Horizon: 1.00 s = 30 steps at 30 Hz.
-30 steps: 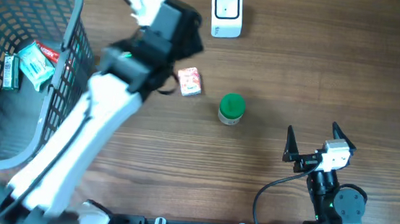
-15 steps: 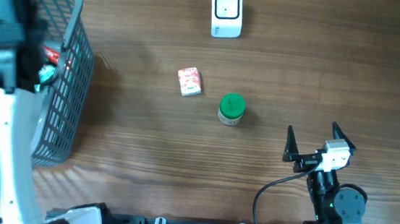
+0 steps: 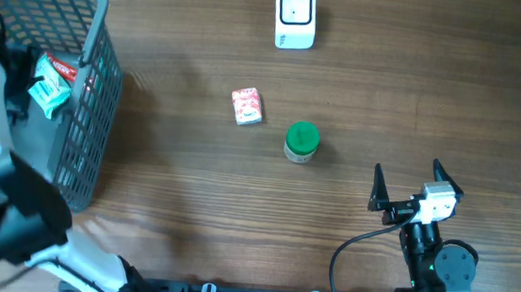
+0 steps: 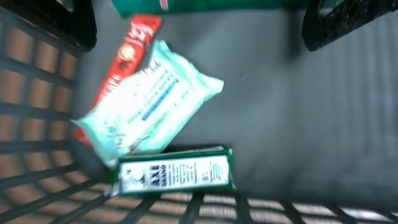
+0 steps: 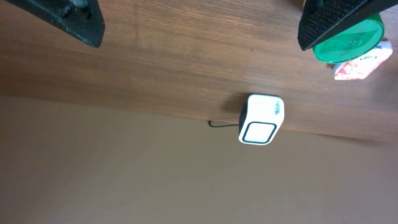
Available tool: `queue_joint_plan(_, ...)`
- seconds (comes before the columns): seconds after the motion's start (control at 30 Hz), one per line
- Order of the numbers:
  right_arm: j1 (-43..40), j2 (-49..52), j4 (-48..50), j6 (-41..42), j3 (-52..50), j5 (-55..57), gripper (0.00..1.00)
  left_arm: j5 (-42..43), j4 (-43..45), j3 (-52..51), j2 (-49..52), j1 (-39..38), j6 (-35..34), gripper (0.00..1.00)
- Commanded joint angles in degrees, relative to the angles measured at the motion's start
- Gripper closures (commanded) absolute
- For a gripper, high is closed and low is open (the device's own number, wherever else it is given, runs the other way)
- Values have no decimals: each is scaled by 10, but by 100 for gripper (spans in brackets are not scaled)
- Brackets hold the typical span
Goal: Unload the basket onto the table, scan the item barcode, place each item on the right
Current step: 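Reach left gripper into basket and grasp the tissue-wipe pack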
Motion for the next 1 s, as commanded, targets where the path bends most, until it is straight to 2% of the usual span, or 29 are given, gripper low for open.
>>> queue_joint_plan(0.0, -2, -1, 2, -3, 0, 2, 0, 10, 28, -1, 58, -2, -7, 0)
queue_joint_plan(0.23, -2, -1, 2, -3, 0, 2, 0, 19, 83, -1, 124, -9, -7, 0)
queue_joint_plan(0.57, -2, -1, 2, -3, 0, 2, 0, 19, 103, -1, 189, -32, -7, 1)
queue_joint_plan(0.6, -2, -1, 2, -3, 0, 2, 0, 19, 101, -1, 194, -36, -5, 25)
queue_joint_plan(0.63, -2, -1, 2, -3, 0, 2, 0, 21, 101, -1, 196, -40, 9, 69)
queue_joint_plan(0.67, -2, -1, 2, -3, 0, 2, 0, 21, 101, -1, 196, -44, 26, 91)
queue_joint_plan(0.7, -2, -1, 2, -3, 0, 2, 0, 21, 101, -1, 196, -46, 34, 96)
queue_joint_plan(0.8, -2, -1, 2, -3, 0, 2, 0, 21, 98, -1, 187, -49, 67, 96)
queue_joint_plan(0.97, -2, -1, 2, -3, 0, 2, 1, 21, 77, -1, 126, -41, 71, 96)
